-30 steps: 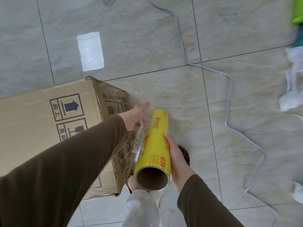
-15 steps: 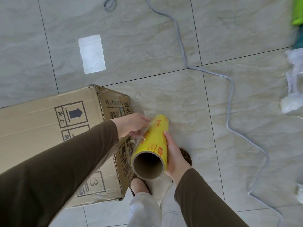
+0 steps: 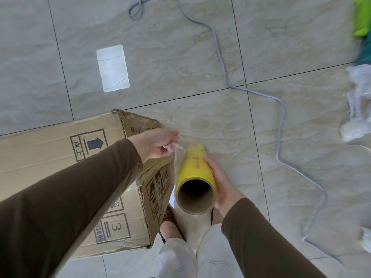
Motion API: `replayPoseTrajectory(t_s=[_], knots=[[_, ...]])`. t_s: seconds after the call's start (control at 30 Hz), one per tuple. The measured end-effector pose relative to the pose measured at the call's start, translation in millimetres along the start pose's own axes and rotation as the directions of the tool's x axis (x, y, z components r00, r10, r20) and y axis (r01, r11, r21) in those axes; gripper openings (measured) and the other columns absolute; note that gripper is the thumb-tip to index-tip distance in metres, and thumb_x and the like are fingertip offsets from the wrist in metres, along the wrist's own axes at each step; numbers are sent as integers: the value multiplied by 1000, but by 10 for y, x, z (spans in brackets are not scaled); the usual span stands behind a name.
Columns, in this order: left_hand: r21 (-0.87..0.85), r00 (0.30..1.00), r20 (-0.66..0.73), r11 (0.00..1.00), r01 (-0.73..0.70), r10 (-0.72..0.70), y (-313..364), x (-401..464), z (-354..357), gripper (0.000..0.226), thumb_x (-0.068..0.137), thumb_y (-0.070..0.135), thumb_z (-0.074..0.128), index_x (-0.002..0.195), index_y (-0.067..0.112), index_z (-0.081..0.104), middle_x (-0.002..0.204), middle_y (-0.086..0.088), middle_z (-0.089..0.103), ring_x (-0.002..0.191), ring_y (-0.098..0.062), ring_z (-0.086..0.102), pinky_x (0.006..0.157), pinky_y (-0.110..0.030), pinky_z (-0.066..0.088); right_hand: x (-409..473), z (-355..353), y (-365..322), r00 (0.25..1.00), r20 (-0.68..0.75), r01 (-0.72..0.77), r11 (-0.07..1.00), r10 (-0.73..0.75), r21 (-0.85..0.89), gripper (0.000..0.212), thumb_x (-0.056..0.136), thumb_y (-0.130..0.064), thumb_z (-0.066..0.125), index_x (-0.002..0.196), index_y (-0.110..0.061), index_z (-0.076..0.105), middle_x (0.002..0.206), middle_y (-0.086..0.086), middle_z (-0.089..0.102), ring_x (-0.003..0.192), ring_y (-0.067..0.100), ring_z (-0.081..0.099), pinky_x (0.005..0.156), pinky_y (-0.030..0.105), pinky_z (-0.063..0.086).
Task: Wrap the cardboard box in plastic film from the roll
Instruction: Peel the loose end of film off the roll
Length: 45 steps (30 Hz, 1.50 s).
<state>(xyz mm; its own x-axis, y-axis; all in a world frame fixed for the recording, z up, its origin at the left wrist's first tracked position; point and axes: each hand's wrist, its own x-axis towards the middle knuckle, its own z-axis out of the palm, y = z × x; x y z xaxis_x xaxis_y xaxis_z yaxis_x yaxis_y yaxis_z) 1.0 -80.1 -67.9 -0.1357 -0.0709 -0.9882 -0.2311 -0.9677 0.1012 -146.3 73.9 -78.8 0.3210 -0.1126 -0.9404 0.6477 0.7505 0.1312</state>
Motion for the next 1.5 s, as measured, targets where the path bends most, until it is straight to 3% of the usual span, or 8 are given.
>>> replayPoseTrajectory(t_s=[0.13, 0.3, 0.5, 0.67, 0.83, 1.13, 1.3, 1.5], knots=[[-106, 998, -61, 994, 16, -22, 123, 32, -65, 24, 97, -8, 40, 108, 8, 54, 101, -7, 52, 41, -5, 35, 38, -12, 32, -35, -130, 344, 993, 34, 102, 972, -112, 213, 55, 84, -57, 70, 103, -7, 81, 85, 20, 75, 70, 33, 75, 66, 42, 63], [99, 995, -100, 995, 21, -11, 173, 17, -174, 65, 92, -16, 37, 150, 15, 36, 118, -13, 51, 50, -5, 33, 35, -12, 32, -149, -90, 643, 989, -122, 125, 932, -88, 341, 48, 89, -47, 72, 59, -11, 83, 60, 13, 75, 48, 26, 73, 41, 35, 57], [633, 998, -41, 771, 68, -55, -25, -88, -74, 66, 89, -12, 39, 144, 24, 45, 126, -23, 59, 50, -11, 32, 42, -22, 26, -164, -124, 646, 949, -290, 171, 973, -120, 157, 33, 88, -35, 80, 107, -19, 59, 60, 1, 75, 50, 20, 74, 37, 32, 55], [560, 952, -256, 828, 2, 170, -51, 136, 102, 39, 94, 28, 53, 131, 14, 51, 118, -10, 50, 81, -21, 50, 60, -24, 30, -149, -185, 667, 960, -240, 172, 978, -141, 115, 41, 85, -38, 82, 116, -23, 60, 70, 1, 79, 60, 22, 78, 43, 34, 59], [498, 985, -165, 858, 125, -48, -286, 418, 219, 94, 72, 72, 66, 142, 15, 42, 136, -12, 50, 115, -31, 54, 102, -42, 43, -172, -117, 693, 967, -173, 197, 979, -185, 56, 56, 80, -41, 86, 129, -29, 63, 82, 2, 81, 70, 23, 80, 52, 33, 62], [652, 939, -242, 758, -28, 243, -262, 654, 378, 37, 95, 29, 61, 121, 4, 60, 116, -18, 64, 105, -34, 63, 88, -42, 52, -159, -24, 668, 970, -67, 225, 968, -233, -107, 93, 74, -52, 80, 154, -48, 32, 127, 7, 72, 103, 30, 77, 89, 53, 63], [736, 729, -344, 652, -183, 592, -293, 746, 241, 17, 99, 19, 45, 86, 14, 54, 82, -7, 59, 72, -24, 54, 58, -29, 42, -156, -80, 701, 975, -50, 213, 974, -216, -74, 93, 74, -48, 81, 155, -42, 37, 129, 11, 72, 108, 36, 75, 95, 61, 58], [722, 640, -453, 677, -146, 621, -307, 791, 4, 20, 98, 15, 41, 79, 16, 46, 72, -2, 50, 61, -19, 42, 53, -25, 33, -186, -158, 610, 972, 8, 236, 966, -236, -105, 80, 77, -42, 81, 149, -36, 47, 125, 14, 74, 107, 38, 75, 93, 59, 60]])
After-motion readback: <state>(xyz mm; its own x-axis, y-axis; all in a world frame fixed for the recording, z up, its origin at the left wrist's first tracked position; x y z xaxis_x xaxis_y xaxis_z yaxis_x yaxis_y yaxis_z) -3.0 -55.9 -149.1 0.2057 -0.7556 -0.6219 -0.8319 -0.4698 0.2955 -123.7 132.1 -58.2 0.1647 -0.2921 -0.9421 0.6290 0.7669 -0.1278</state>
